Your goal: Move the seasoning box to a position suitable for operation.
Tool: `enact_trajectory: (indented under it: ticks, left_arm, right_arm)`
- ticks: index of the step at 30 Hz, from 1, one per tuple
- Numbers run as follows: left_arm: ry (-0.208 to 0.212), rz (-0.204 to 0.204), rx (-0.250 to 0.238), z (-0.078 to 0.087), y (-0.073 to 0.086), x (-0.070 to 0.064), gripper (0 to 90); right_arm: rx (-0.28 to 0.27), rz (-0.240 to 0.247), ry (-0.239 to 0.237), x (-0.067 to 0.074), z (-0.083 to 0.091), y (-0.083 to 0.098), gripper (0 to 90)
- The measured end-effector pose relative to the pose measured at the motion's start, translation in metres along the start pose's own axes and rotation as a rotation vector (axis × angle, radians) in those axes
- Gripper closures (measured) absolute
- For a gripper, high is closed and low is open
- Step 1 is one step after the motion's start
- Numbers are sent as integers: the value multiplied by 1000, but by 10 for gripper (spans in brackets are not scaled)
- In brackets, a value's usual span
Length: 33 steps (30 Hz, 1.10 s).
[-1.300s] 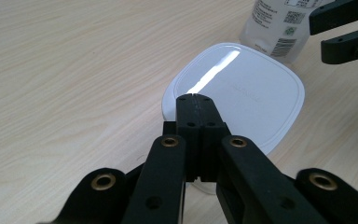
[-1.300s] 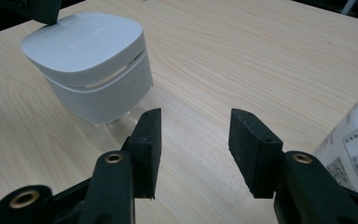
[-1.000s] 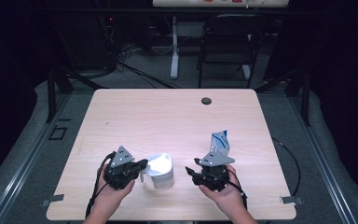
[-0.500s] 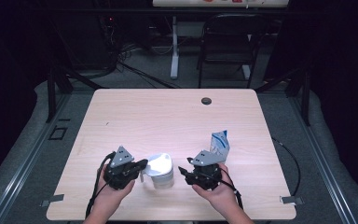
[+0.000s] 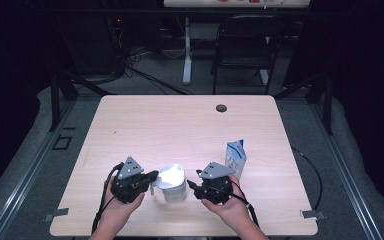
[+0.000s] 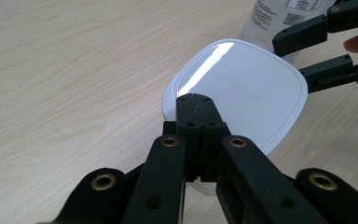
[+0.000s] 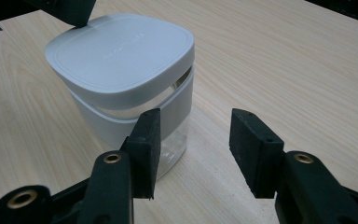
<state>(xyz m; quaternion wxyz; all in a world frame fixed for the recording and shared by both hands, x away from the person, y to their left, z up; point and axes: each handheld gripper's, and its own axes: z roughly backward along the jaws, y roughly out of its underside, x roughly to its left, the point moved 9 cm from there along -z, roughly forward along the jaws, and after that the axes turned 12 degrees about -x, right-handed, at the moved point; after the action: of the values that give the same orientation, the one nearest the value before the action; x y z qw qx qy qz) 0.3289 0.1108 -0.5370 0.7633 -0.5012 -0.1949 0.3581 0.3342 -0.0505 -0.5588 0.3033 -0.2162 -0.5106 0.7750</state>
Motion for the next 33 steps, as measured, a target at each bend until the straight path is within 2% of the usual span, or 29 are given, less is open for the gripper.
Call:
enact_trajectory:
  ticks: [13, 33]
  left_arm:
    - [6, 3, 0, 0, 0, 0, 900]
    - [5, 3, -2, 0, 1, 1, 900]
  right_arm:
    - [4, 20, -6, 5, -4, 0, 535]
    - [-3, 15, -2, 5, -5, -3, 535]
